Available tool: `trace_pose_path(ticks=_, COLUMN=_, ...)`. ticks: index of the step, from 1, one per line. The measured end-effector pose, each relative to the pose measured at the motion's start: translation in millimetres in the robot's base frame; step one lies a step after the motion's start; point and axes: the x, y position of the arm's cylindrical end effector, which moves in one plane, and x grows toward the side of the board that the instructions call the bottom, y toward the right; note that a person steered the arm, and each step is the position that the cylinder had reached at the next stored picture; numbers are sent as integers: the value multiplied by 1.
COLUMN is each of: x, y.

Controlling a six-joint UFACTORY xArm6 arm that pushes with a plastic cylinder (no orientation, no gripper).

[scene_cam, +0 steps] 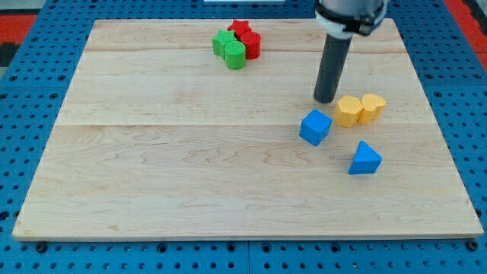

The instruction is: Push the yellow heart into yellow hexagon

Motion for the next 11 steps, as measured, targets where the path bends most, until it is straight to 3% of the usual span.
trace_pose_path(ticks=1, x=-3, y=36)
trace_pose_path(ticks=2, x=41, y=47)
trace_pose_path(ticks=3, x=55, y=38)
trace_pose_path(ticks=5, x=3, y=82)
trace_pose_path(ticks=6, x=17, y=115)
trace_pose_path(ticks=8, x=45, y=62)
trace_pose_path(ticks=9, x=5, y=72)
trace_pose_path(ticks=10, x=-5, y=101)
trace_pose_path(ticks=11, x=38, y=141)
